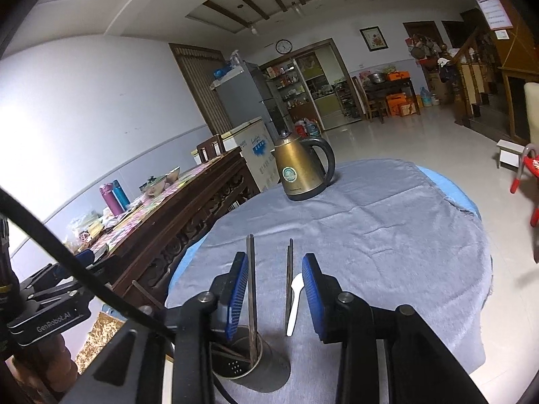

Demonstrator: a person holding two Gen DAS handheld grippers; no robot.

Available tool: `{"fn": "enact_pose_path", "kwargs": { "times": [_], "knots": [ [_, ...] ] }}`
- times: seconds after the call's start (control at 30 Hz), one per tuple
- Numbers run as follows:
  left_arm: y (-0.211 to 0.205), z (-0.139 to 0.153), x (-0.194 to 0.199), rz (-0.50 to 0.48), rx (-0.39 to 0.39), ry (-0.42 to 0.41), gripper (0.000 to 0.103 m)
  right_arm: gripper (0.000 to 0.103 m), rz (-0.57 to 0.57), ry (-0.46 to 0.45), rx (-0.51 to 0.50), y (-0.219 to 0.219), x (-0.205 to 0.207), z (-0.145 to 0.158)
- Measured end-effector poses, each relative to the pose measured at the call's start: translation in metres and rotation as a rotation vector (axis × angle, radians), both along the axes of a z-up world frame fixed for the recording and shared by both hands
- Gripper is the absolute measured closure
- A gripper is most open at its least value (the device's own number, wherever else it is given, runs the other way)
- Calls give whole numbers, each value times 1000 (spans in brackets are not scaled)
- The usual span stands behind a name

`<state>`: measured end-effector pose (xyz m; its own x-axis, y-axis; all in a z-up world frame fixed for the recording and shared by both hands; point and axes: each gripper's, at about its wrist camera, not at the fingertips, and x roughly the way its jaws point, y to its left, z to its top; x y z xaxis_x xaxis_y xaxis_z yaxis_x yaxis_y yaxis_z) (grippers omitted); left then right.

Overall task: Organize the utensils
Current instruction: 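Move the open right gripper toward the white spoon beside the cup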

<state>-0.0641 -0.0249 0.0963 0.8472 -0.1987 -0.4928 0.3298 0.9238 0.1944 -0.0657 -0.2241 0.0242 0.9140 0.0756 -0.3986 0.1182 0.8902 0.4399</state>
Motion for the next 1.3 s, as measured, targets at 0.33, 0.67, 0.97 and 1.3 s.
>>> {"fn": "enact_pose_path", "kwargs": {
  "times": [0.33, 0.67, 0.97, 1.3],
  "knots": [
    [-3, 0, -6, 29, 33, -38, 24, 67, -1, -6, -7, 2, -5, 0],
    [-2, -6, -1, 81, 75, -57, 23, 67, 1, 20, 7, 7, -3, -5],
    [2, -6, -1, 99, 78, -59, 23, 67, 2, 18, 2, 10, -4, -5],
    [3, -6, -1, 100, 80, -59, 23, 67, 1, 18, -2, 12, -5, -4]
  ]
}}
